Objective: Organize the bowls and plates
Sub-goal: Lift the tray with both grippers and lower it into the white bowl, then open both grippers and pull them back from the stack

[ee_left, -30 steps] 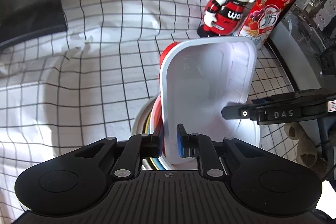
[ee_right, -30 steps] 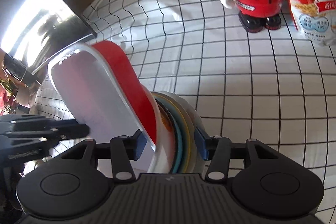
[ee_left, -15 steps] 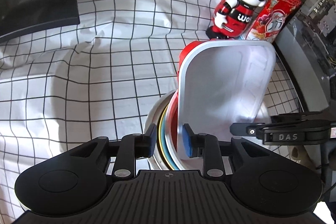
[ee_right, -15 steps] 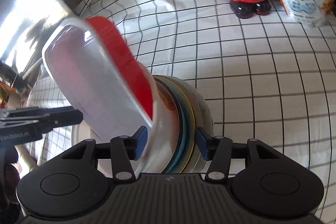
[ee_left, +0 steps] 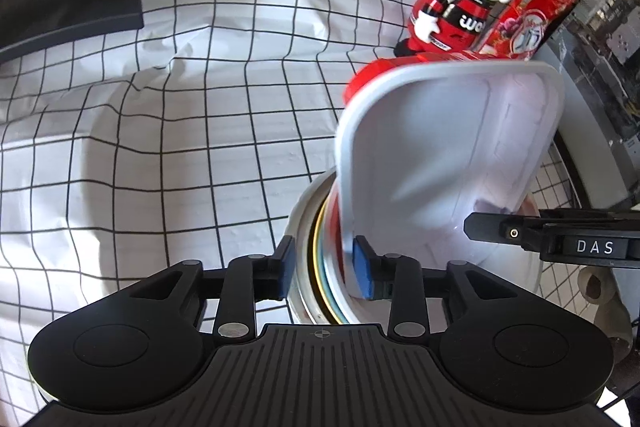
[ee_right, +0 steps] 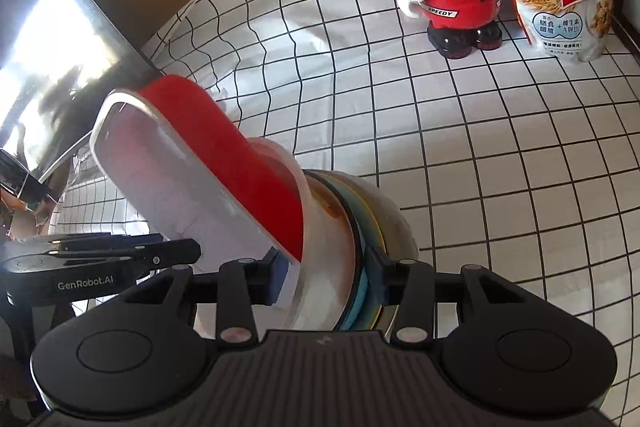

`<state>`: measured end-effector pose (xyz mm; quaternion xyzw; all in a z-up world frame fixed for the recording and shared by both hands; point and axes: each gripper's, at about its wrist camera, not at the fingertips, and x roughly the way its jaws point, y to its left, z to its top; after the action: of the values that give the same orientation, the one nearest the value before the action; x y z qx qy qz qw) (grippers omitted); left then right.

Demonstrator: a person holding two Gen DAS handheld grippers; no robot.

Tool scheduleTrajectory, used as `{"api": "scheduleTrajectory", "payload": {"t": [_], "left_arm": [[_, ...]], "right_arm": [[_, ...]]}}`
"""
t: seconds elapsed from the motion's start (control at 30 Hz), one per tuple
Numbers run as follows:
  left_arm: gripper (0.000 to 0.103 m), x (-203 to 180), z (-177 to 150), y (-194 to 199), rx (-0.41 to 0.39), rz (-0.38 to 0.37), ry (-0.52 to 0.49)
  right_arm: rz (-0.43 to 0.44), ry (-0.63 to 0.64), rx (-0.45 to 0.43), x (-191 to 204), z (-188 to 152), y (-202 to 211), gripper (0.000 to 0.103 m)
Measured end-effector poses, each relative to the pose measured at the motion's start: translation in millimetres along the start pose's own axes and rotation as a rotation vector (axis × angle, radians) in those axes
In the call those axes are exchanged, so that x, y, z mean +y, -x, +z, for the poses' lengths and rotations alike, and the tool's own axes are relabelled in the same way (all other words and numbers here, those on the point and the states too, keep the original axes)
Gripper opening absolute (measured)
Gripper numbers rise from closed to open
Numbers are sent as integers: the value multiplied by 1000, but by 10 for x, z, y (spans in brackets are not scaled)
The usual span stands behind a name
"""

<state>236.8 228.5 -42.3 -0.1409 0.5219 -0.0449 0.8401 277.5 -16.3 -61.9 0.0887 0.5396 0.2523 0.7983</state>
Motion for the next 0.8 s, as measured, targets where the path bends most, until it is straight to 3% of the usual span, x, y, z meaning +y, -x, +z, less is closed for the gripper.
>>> {"api": "scheduleTrajectory", "payload": {"t": [0.17, 0.4, 0.57, 0.63, 0.67, 0.7, 0.8], "left_arm": [[35, 5, -85, 52, -43, -5, 41], [30, -135, -421, 309, -158, 20, 132], [28, -234, -902, 600, -271, -5, 262], [20, -277, -1137, 662, -303, -24, 305], [19, -317, -1266, 676, -308, -20, 318], [18, -360, -1371, 686, -309, -11, 320], [18, -583, -1701, 700, -325, 53, 278]], "right_arm": [[1, 25, -26, 8, -65, 33, 43], [40, 87, -174, 47, -437, 522, 43], [35, 191, -259, 93, -851, 823, 48], [42, 222, -294, 89, -1062, 908, 49], [52, 230, -306, 73, -1172, 935, 55], [60, 230, -317, 52, -1283, 955, 62], [56, 236, -335, 10, -1576, 982, 66]]}}
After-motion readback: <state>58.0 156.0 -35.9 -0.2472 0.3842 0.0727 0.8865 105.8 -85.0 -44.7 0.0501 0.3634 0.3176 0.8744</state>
